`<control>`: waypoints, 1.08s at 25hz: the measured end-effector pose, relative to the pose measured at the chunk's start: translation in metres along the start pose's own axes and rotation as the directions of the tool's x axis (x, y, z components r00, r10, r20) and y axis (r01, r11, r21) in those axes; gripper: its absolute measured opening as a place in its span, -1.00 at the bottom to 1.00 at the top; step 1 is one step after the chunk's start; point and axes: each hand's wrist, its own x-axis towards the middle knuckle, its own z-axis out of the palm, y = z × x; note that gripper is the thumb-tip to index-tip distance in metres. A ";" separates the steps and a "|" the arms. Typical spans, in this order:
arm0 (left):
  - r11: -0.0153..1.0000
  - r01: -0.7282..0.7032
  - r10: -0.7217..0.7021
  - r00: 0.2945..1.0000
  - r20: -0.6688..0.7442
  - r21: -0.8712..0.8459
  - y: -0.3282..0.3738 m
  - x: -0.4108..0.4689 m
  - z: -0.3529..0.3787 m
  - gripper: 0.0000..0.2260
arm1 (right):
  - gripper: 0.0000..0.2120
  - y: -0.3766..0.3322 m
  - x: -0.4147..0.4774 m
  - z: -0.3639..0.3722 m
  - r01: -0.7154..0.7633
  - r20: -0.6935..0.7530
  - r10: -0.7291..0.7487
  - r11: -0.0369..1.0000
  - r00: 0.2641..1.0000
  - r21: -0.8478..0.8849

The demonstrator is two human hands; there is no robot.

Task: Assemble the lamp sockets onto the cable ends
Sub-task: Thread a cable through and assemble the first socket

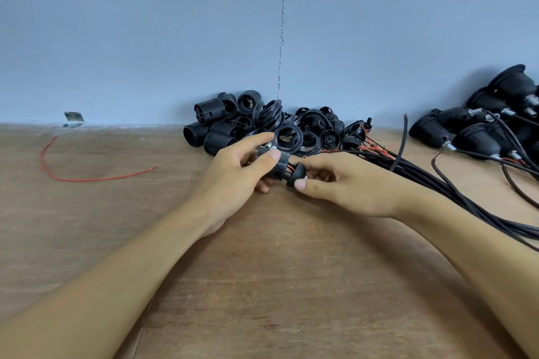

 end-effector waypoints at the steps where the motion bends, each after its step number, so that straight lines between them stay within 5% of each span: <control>1: 1.000 0.016 -0.016 1.000 -0.001 -0.002 0.000 0.000 0.000 -0.67 | -0.89 -0.001 0.000 0.002 0.003 -0.014 -0.003 1.000 1.000 -0.007; 12: 0.995 0.025 -0.018 0.998 -0.068 0.097 0.003 -0.005 0.013 -0.87 | -0.78 -0.013 -0.002 0.036 0.008 -0.269 -0.086 0.960 0.959 -0.279; 27: 0.989 0.093 -0.090 0.995 -0.030 0.116 0.007 -0.006 0.007 -0.76 | -0.68 -0.014 -0.005 0.040 0.090 -0.319 -0.212 0.930 0.924 -0.355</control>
